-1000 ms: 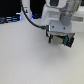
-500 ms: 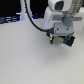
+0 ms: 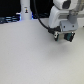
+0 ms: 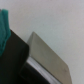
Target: Open the kcup holder, insert the kcup into the holder, and close the kcup holder
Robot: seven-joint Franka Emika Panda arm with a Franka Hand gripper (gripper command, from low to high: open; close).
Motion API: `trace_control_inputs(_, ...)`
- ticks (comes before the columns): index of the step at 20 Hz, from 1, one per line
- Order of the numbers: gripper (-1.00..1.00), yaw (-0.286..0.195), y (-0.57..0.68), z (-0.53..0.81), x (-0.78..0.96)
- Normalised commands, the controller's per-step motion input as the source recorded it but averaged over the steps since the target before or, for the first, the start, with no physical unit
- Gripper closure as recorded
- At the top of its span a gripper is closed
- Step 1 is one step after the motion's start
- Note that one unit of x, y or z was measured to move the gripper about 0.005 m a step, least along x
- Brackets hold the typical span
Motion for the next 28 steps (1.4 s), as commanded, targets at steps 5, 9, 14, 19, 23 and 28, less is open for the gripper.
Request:
trace_control_inputs(5,-1.0,0.046,0.53,0.0,-0.82)
trace_control_inputs(9,-1.0,0.04,0.43,-0.04,-0.95)
trace_control_inputs(14,-1.0,0.046,0.45,-0.01,-0.9)
trace_control_inputs(19,-1.0,0.066,0.47,0.03,-0.74)
trace_control_inputs(23,-1.0,0.091,0.37,0.58,-0.18)
trace_control_inputs(28,-1.0,0.033,0.12,0.96,0.04)
